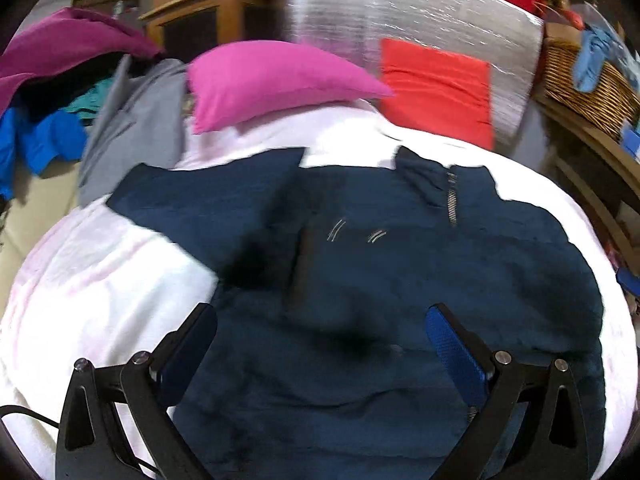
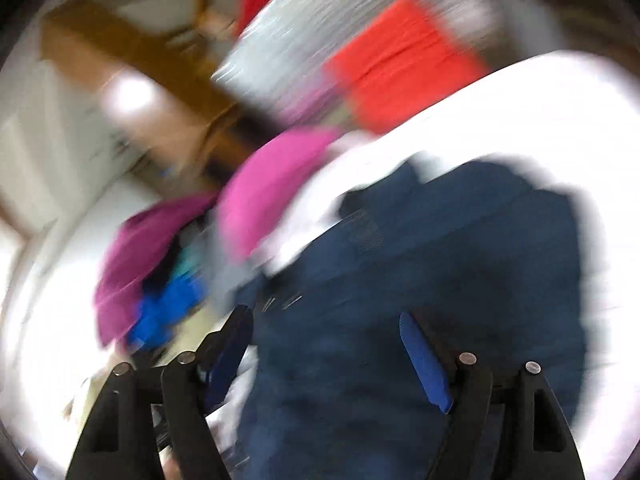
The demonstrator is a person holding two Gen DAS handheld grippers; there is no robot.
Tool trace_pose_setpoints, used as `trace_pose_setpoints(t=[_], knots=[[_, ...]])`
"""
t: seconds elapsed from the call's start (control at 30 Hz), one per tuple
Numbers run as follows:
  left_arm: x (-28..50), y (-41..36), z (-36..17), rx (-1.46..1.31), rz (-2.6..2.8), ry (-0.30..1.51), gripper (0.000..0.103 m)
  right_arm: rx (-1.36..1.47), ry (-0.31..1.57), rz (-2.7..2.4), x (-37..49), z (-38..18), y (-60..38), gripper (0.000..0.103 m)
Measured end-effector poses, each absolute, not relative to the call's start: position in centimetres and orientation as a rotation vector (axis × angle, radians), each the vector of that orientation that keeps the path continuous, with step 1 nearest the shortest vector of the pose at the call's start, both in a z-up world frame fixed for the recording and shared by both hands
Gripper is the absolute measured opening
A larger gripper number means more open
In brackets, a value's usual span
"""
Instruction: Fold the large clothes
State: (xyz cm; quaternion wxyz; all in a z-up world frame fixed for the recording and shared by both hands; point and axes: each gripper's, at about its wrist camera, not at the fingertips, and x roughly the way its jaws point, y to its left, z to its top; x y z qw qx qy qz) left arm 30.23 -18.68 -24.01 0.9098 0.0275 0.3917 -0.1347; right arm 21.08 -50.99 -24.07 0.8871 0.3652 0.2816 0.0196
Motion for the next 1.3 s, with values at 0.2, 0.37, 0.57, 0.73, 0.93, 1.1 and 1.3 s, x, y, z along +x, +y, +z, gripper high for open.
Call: trace_pose_setpoints(t=[0.2, 0.37, 0.57, 0.73, 0.93, 1.1, 1.3], knots=[[32.9, -18.2, -26.2, -0.003, -0.206, 0.939, 0.103, 0.793, 0.647, -0.363, 20.0, -28.0, -57.6, 0.079], [34.7, -16.2, -27.2, -0.029, -0.108, 0.96, 0.103, 0.88, 0.724, -0.368, 21.6, -30.9, -58.8, 0.078], [35.5, -16.2, -27.7, -0.032, -0.134, 0.972, 0.071, 0.863, 0.822, -0.374, 23.6, -33.5, -57.8, 0.046], [36.5, -16.6, -28.4, -0.046, -0.14, 1.011, 0.072, 0.779, 0.768, -0.406, 22.6, -32.1, -56.7, 0.032], [37.3, -16.7, -29.8, -0.099, -0.199, 1.07, 0.066, 0.76, 0.805, -0.423, 23.2, -32.9, -56.0, 0.03], [36.4, -18.7, -29.2, -0.025, -0.261, 1.005, 0.021, 0.676, 0.77, -0.415, 23.6, -31.3, -54.5, 0.029], [36.7, -18.0, -29.4, -0.079, -0.241, 1.034, 0.026, 0.692, 0.794, -0.427, 23.4, -32.0, -55.0, 0.028]])
